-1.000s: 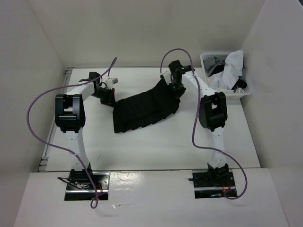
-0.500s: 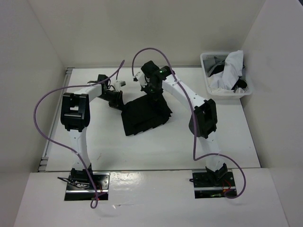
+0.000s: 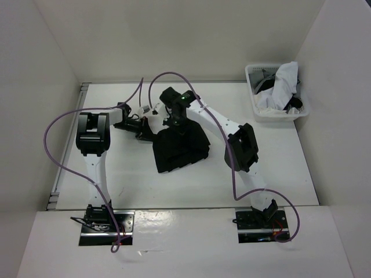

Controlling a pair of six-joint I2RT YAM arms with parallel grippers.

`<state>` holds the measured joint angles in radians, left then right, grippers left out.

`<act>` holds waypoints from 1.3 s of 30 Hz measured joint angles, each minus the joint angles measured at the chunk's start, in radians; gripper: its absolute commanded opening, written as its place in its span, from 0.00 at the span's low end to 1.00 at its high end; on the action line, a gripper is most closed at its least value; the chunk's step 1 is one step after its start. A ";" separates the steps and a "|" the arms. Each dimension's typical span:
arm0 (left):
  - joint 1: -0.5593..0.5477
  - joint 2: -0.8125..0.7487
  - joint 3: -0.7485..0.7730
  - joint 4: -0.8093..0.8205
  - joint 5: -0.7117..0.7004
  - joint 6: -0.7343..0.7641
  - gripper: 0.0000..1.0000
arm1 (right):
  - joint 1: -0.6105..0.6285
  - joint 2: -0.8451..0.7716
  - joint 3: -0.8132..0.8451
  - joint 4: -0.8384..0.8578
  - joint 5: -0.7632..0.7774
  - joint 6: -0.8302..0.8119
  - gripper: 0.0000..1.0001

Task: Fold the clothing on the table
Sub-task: Fold the skirt

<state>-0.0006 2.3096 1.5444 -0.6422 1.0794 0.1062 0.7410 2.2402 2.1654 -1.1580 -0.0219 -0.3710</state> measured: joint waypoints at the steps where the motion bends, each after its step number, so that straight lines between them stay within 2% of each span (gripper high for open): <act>1: 0.006 0.008 0.000 -0.006 0.018 0.000 0.00 | 0.008 0.001 -0.008 -0.001 0.007 0.000 0.00; 13: 0.045 0.027 -0.003 -0.035 0.060 0.004 0.00 | 0.069 0.016 -0.077 -0.077 0.024 0.000 0.00; 20: 0.051 0.026 -0.017 -0.030 0.075 0.006 0.00 | 0.084 0.016 -0.075 -0.097 -0.028 0.000 0.01; 39: 0.052 0.016 -0.046 -0.005 0.084 -0.002 0.00 | 0.142 0.019 0.051 -0.122 -0.191 0.011 0.00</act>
<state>0.0517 2.3257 1.4986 -0.6472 1.1633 0.1047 0.8829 2.2597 2.2169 -1.2797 -0.2131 -0.3595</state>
